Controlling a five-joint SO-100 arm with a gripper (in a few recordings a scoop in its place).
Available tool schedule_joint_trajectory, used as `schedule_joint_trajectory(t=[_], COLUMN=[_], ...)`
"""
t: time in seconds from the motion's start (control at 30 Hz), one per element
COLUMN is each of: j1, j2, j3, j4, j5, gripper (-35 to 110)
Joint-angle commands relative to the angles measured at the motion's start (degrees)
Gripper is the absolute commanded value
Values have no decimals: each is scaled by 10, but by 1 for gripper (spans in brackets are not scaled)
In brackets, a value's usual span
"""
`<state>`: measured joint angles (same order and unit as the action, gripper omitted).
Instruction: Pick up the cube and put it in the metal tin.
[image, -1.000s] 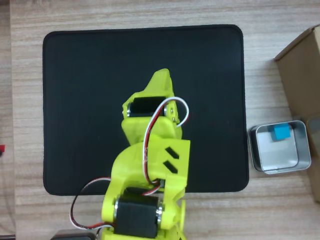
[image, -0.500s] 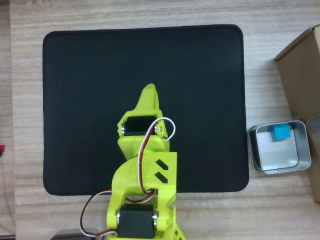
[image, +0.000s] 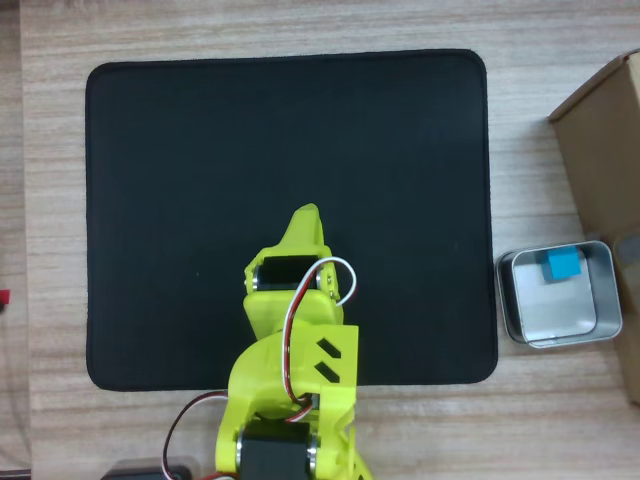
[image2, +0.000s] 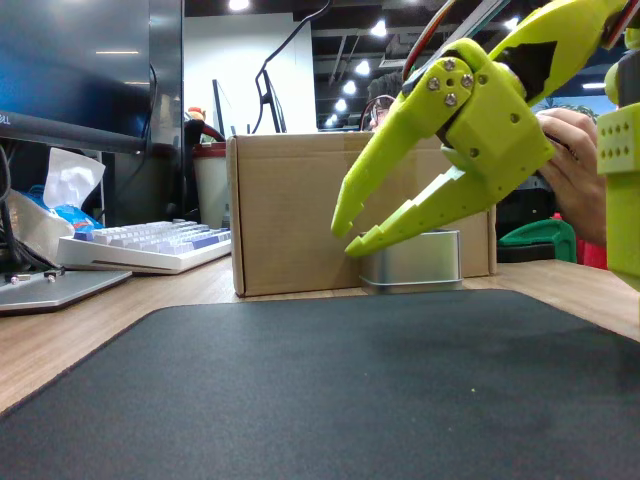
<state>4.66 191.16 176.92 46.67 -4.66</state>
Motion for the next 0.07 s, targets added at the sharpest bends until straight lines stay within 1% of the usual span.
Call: schedule_joint_trajectory(t=[0.0, 0.03], j1=[10, 10], j2=[15, 15], j3=[7, 7], j4=[8, 8], j5=[-9, -9], gripper=[0, 0])
